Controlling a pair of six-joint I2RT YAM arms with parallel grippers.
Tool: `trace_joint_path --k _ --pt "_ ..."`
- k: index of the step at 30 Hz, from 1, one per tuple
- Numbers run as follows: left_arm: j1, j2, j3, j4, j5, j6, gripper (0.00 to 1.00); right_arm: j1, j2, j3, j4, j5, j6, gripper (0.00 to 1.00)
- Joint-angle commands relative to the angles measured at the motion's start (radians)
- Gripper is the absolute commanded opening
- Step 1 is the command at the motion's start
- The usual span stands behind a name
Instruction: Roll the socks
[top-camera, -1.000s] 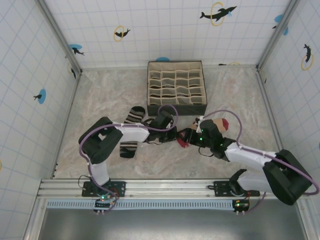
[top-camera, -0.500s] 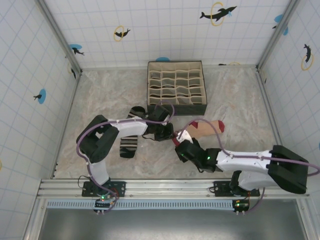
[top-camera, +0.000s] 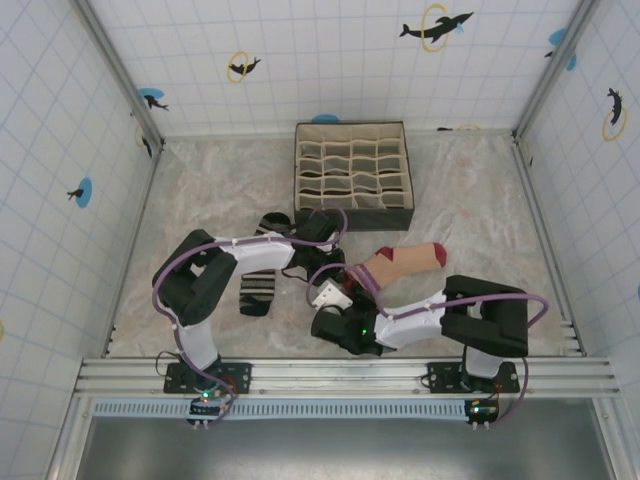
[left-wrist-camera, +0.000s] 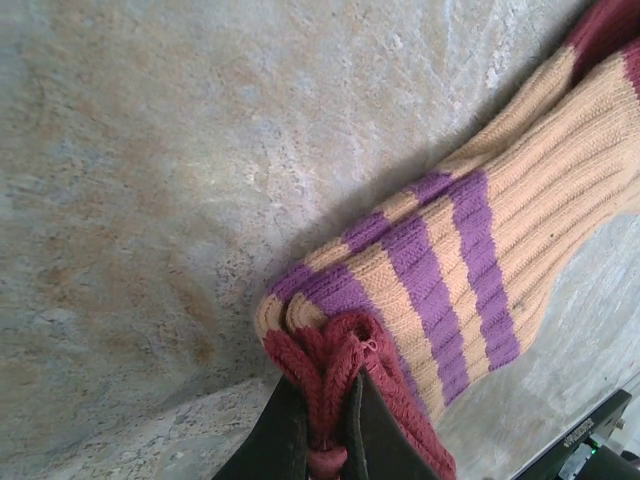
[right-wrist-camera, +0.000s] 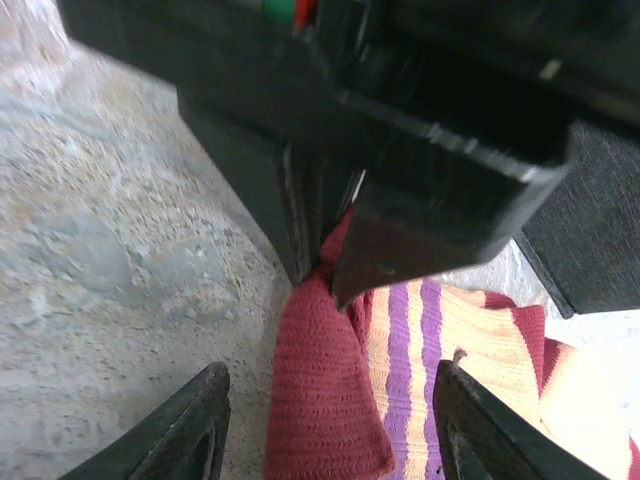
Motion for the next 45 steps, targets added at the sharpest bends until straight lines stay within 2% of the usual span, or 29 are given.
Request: trace_joint_path --k 1,5,6,9,14,17,19,20,22,24,34,40,45 --pt "0.010 -0.026 0.005 -0.041 0.016 0.025 0.00 -0.001 0.029 0.016 0.029 0.061 -0.003 0.55" --pt "0.013 -0.030 0.002 -0.042 0.025 0.028 0.00 -0.013 0.060 0.003 0.037 0.038 0.019 0.51" --pt "0.013 -0.030 0.001 -0.043 0.025 0.028 0.00 -0.015 0.068 0.003 0.038 0.034 0.022 0.47" --pt "0.015 -0.031 -0.001 -0.042 0.025 0.029 0.00 -0.028 0.082 0.000 0.042 0.003 0.040 0.21" --pt "0.021 -0.047 -0.016 -0.031 0.009 0.024 0.00 -0.061 0.043 -0.051 0.062 -0.088 0.085 0.00" --pt "0.030 -0.064 -0.034 -0.008 0.003 0.014 0.17 -0.089 -0.016 -0.110 0.136 -0.190 0.111 0.00" --pt "0.036 -0.073 -0.042 0.006 0.004 0.006 0.43 -0.109 -0.055 -0.150 0.169 -0.250 0.129 0.00" --pt "0.039 -0.078 -0.044 0.011 0.003 0.003 0.51 -0.119 -0.071 -0.162 0.179 -0.271 0.137 0.00" --pt "0.044 -0.091 -0.047 0.029 0.001 -0.007 0.61 -0.142 -0.102 -0.191 0.203 -0.331 0.154 0.00" --pt "0.047 -0.108 -0.047 0.053 -0.004 -0.019 0.65 -0.162 -0.127 -0.213 0.221 -0.375 0.172 0.00" --pt "0.059 -0.211 -0.152 0.194 -0.047 -0.045 0.67 -0.351 -0.279 -0.364 0.417 -0.768 0.316 0.00" --pt "0.057 -0.241 -0.247 0.304 -0.028 -0.066 0.60 -0.488 -0.303 -0.434 0.541 -1.022 0.446 0.00" --pt "0.041 -0.252 -0.312 0.381 -0.033 -0.054 0.57 -0.580 -0.296 -0.477 0.628 -1.162 0.558 0.00"
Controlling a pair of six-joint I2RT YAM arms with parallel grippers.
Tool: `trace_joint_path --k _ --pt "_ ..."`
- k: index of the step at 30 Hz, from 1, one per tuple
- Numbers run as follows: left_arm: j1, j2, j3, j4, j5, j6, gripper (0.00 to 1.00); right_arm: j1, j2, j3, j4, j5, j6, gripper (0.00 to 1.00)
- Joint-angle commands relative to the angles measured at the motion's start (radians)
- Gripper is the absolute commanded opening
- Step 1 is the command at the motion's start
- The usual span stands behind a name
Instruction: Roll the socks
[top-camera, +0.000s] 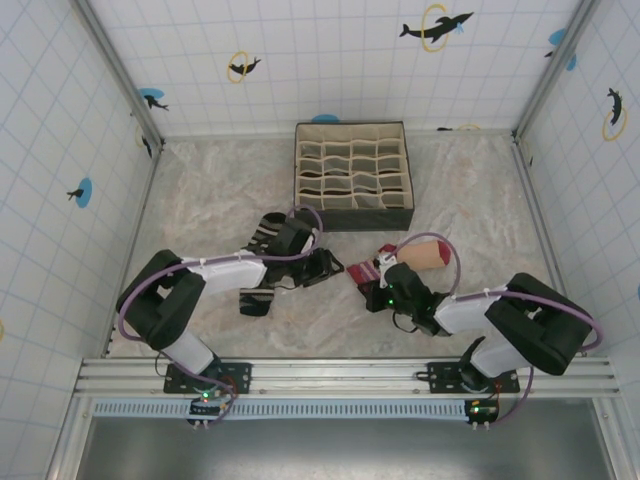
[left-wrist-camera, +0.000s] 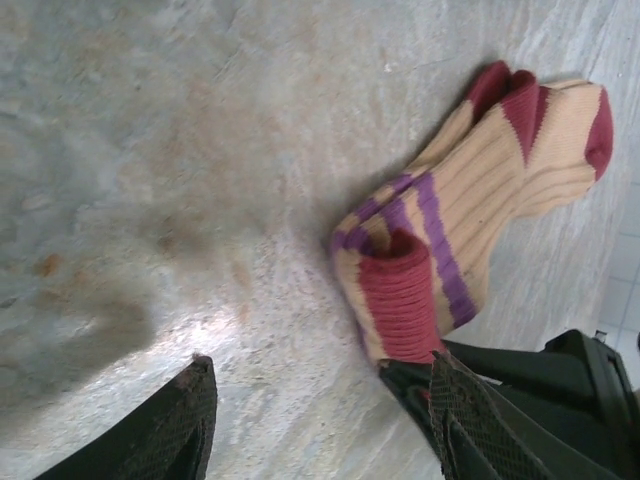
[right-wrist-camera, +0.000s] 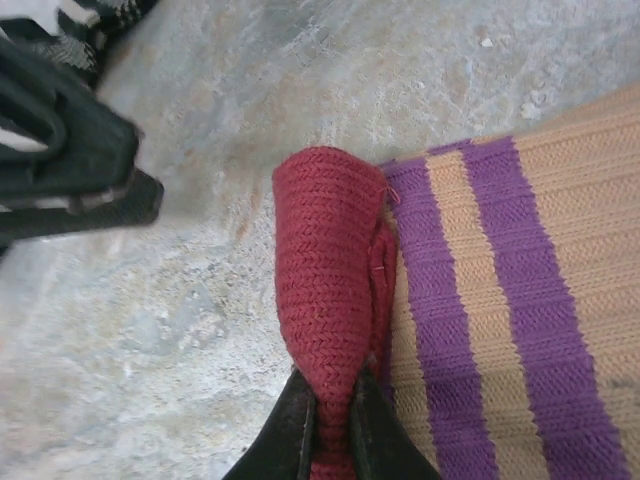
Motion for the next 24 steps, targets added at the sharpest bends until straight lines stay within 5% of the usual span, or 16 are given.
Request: trace_joint_path --k 1,15,24 --pt "-0.016 -0.025 -0.030 0.086 -0.006 0.010 0.57 -0.050 0.007 -0.050 0.041 -0.168 0.128 0.00" --pt "-0.088 0.087 -0.011 0.247 0.002 0.093 0.52 -0.242 0.128 -0.095 0.190 -0.450 0.430 0.00" --pt "-0.116 0.189 0.033 0.277 -0.041 0.120 0.47 -0.276 0.194 -0.115 0.298 -0.491 0.526 0.00"
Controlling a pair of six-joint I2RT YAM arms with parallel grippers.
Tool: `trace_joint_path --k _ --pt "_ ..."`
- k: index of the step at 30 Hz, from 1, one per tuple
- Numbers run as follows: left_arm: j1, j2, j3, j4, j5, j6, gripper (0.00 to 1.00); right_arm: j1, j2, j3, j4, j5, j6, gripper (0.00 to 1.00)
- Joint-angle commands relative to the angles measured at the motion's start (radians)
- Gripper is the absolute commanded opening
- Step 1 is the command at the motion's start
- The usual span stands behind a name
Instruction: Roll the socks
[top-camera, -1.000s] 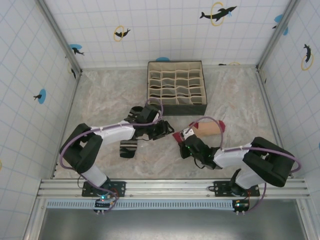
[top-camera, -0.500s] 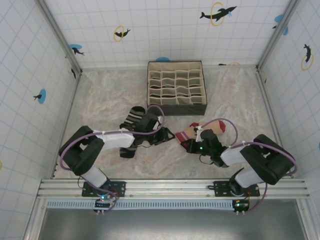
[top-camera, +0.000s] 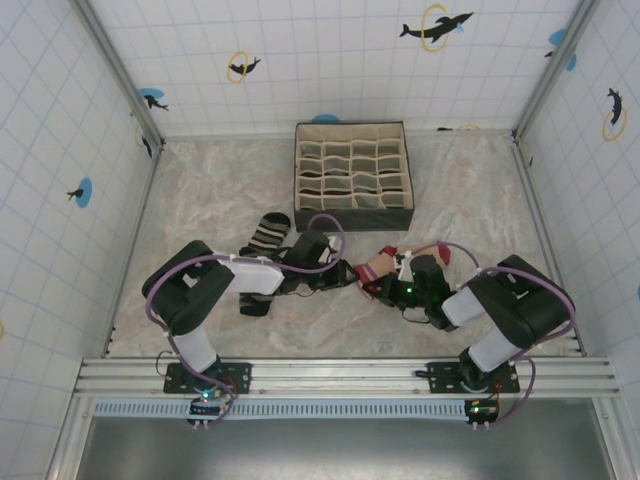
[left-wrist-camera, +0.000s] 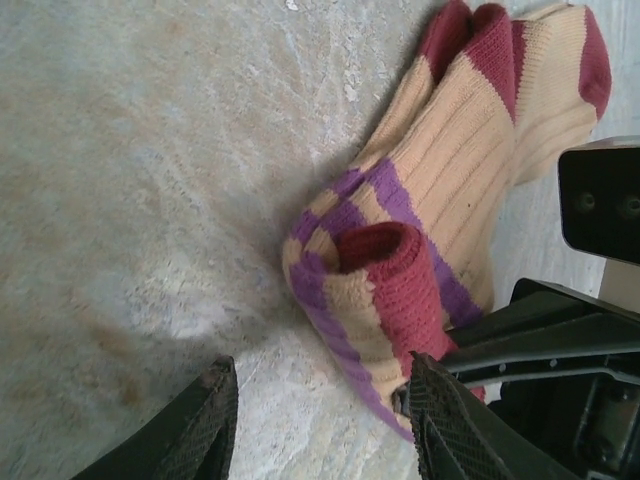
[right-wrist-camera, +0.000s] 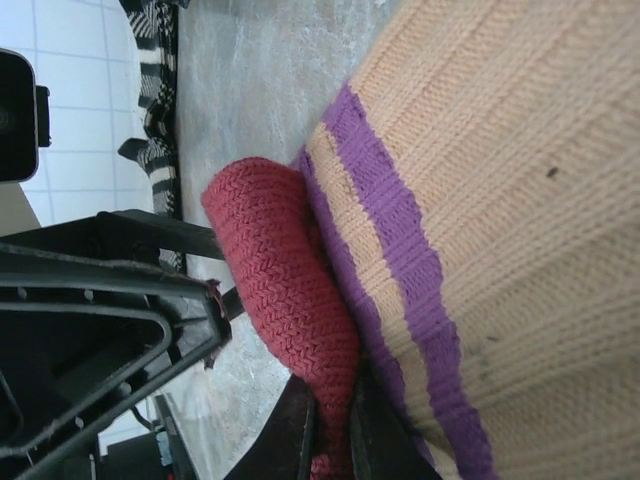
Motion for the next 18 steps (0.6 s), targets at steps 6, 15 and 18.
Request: trace_joint_path --k 6,15,18 --pt "-0.013 0.110 0.031 0.053 -0.021 0.002 0.33 -0.022 0.058 -0.058 0.081 -0.047 0.103 0.00" --pt "-0.013 0.144 0.062 0.008 -0.067 -0.012 0.10 -0.036 0.076 -0.079 0.163 -0.063 0.139 0.06" --pt "-0.013 0.134 0.092 -0.057 -0.098 -0.005 0.00 -0.036 0.046 -0.069 0.119 -0.057 0.111 0.23"
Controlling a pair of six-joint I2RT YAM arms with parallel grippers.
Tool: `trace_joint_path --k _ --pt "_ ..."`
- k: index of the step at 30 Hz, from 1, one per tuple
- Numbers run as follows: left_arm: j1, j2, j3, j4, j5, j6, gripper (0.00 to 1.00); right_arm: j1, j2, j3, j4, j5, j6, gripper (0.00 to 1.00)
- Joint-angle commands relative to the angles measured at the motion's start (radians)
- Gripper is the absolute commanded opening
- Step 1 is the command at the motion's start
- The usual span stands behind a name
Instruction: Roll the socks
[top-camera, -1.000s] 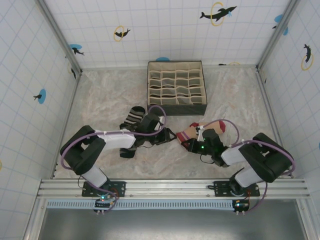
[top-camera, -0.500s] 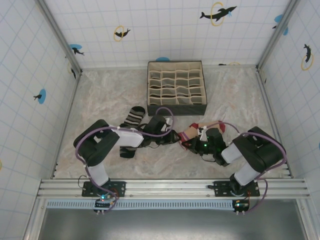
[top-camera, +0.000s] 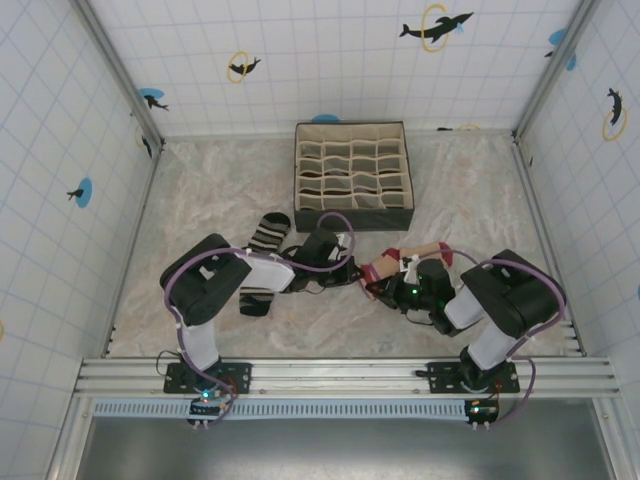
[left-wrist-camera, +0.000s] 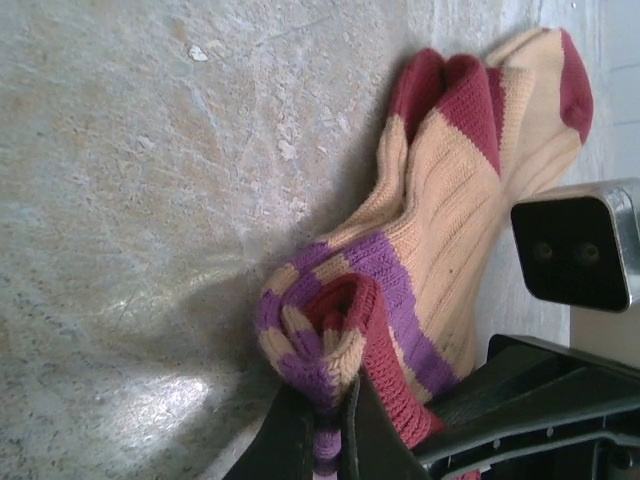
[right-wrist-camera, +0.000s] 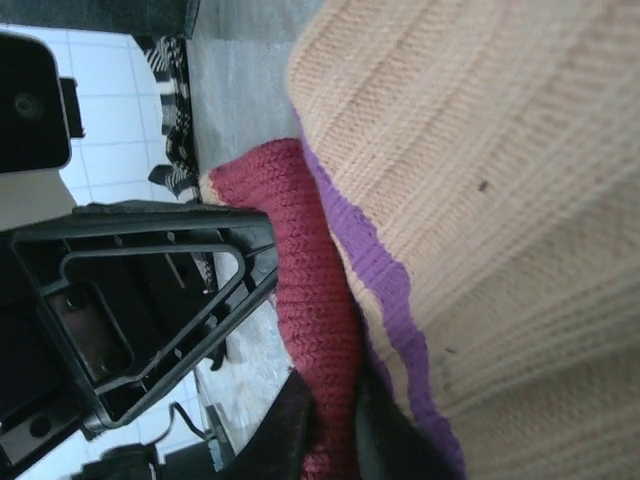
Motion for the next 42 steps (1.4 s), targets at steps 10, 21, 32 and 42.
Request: trace_joint_path --k 10,21,32,42 --pt "0.032 -0.011 0.147 -0.410 -0.061 0.036 0.00 0.120 -0.392 0.261 -0.871 0.328 -0.460 0.67" --pt "0.077 -0.031 0.202 -0.570 0.001 0.054 0.00 0.440 -0.454 0.436 -1.177 0.891 -0.775 0.70" --pt "0.105 -0.036 0.215 -0.626 0.051 0.059 0.00 0.770 -0.140 0.579 -1.176 1.420 -1.016 0.66" --pt "0.115 -0.030 0.221 -0.657 0.073 0.071 0.00 0.797 0.117 0.668 -1.184 1.519 -1.037 0.61"
